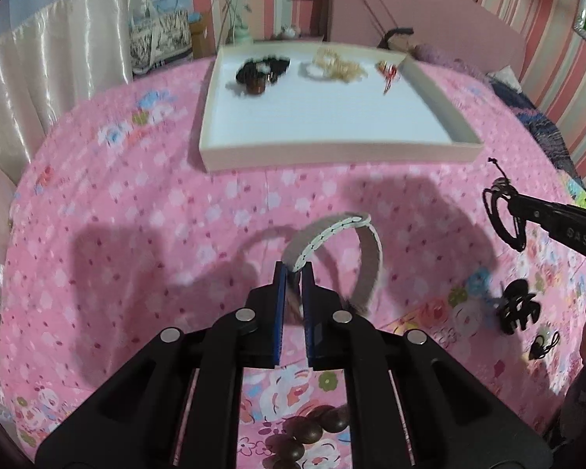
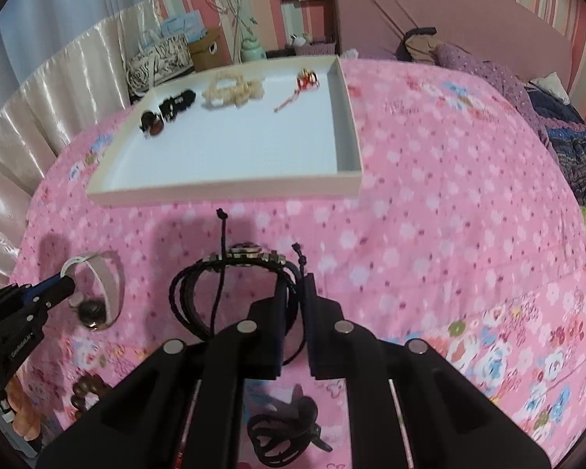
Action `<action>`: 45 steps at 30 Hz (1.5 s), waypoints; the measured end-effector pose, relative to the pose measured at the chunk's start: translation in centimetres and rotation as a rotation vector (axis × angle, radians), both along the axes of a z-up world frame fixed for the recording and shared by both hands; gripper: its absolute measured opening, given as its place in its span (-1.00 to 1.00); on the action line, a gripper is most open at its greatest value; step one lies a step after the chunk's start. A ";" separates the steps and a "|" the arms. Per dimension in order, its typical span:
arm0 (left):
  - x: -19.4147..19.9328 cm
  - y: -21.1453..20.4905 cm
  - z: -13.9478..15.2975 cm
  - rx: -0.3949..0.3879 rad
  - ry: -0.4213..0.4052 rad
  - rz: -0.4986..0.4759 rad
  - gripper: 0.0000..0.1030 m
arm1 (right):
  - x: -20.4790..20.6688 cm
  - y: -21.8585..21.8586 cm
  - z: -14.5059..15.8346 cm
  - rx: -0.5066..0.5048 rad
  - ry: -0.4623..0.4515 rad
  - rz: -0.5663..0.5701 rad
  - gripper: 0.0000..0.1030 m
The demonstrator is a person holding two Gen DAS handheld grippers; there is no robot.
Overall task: Organize jewelry
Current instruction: 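Grasp the white-band watch with the left tool while the right grasps the black cord bracelet, then carry the watch and cord bracelet into the white tray and open both tools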
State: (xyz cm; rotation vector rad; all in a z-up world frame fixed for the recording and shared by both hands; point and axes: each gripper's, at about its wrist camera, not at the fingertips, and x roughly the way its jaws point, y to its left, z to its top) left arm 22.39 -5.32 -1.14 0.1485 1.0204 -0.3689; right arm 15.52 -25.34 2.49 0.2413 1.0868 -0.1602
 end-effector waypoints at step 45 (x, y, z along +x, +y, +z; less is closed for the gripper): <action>20.2 -4.7 0.3 0.021 -0.033 0.061 -0.92 | 20.1 -3.8 -3.5 -0.078 0.059 -0.084 -0.84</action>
